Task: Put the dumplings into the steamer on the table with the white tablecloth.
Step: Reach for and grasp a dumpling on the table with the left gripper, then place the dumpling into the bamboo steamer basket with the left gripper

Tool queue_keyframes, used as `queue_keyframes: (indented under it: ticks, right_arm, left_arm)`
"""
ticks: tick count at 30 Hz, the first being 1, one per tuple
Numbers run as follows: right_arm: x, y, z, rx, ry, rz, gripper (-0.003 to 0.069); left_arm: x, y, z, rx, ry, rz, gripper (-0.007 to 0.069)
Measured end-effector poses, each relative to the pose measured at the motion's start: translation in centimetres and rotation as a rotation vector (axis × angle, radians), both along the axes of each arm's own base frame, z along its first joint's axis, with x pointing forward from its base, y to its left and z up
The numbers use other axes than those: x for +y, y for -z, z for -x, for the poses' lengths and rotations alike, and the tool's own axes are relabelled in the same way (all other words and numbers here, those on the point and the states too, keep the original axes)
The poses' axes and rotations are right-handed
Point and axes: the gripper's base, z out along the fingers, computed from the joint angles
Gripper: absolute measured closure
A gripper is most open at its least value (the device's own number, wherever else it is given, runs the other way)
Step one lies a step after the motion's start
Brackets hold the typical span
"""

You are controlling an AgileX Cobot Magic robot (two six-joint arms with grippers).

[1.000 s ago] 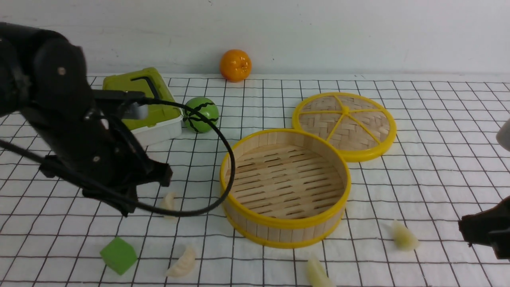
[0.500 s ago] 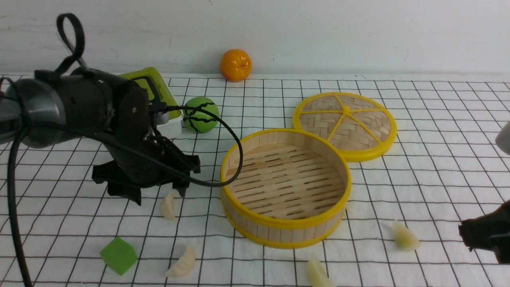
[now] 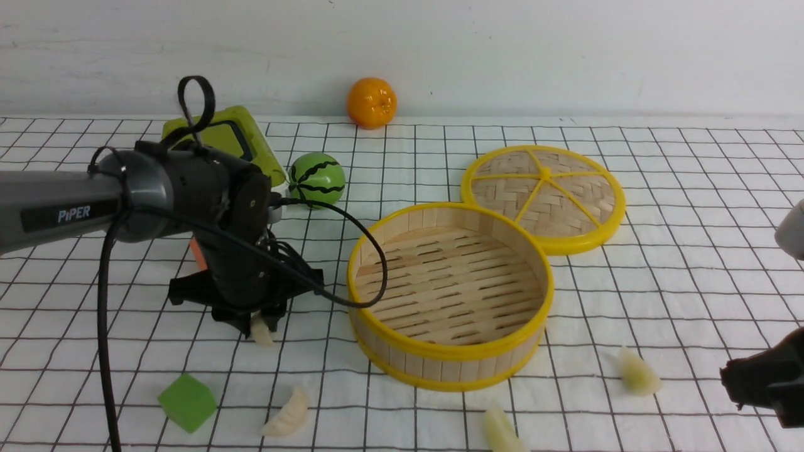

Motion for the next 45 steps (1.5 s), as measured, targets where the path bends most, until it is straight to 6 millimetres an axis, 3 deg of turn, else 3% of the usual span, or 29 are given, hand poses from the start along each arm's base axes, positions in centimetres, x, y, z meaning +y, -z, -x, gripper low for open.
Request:
queue_keyframes:
  ticks: [3,9,10,13,15,17,19,21,24,34,37,40,43,45]
  right_arm:
    - [0.0,0.0,0.0,-0.002,0.001,-0.002,0.0622]
    - [0.0,-0.1,-0.1,-0.013,0.007,-0.009,0.0620]
    - [0.1,-0.2,-0.2,-0.021,0.012,-0.016,0.0618]
    - [0.1,-0.2,-0.2,-0.021,0.012,-0.022,0.0618]
    - [0.1,-0.4,0.2,-0.025,0.007,-0.030,0.0617]
    - [0.0,-0.9,1.0,-0.040,-0.002,-0.036,0.0617]
    - [0.0,-1.2,1.5,-0.054,-0.006,-0.038,0.0617]
    - [-0.2,-2.0,3.0,-0.099,-0.015,-0.045,0.0617]
    - [-0.4,-2.7,4.5,-0.151,-0.022,-0.053,0.0617]
    - [-0.5,-3.0,5.4,-0.164,-0.033,-0.053,0.0610]
    - [-0.5,-3.0,5.4,-0.162,-0.034,-0.053,0.0608]
    - [-0.5,-3.0,5.4,-0.162,-0.034,-0.053,0.0607]
    - [-0.5,-3.0,5.4,-0.162,-0.034,-0.053,0.0605]
    - [-0.4,-3.0,5.4,-0.164,-0.040,-0.052,0.0602]
  left_arm:
    - [-0.2,-1.4,-0.2,0.017,0.038,-0.021,0.0437]
    - [-3.3,-8.6,0.1,-0.079,0.175,0.007,0.0437]
    - [-6.0,-11.6,0.7,-0.149,0.253,0.040,0.0437]
    - [-9.2,-14.1,1.5,-0.218,0.328,0.083,0.0437]
    - [-13.4,-15.3,2.0,-0.256,0.391,0.139,0.0437]
    - [-15.8,-14.4,1.7,-0.245,0.415,0.148,0.0437]
    - [-16.8,-13.6,1.4,-0.233,0.424,0.146,0.0437]
    - [-18.9,-11.4,0.4,-0.200,0.426,0.140,0.0437]
    - [-20.5,-8.0,-1.0,-0.156,0.385,0.135,0.0437]
    - [-21.3,-3.2,-3.3,-0.138,0.299,0.096,0.0427]
    - [-21.3,-3.3,-3.4,-0.142,0.298,0.095,0.0375]
    - [-21.2,-3.9,-3.4,-0.150,0.296,0.095,0.0264]
    - [-21.0,-6.1,-3.2,-0.172,0.311,0.089,0.0183]
    - [-20.3,-9.9,-2.4,-0.208,0.339,0.093,0.0143]
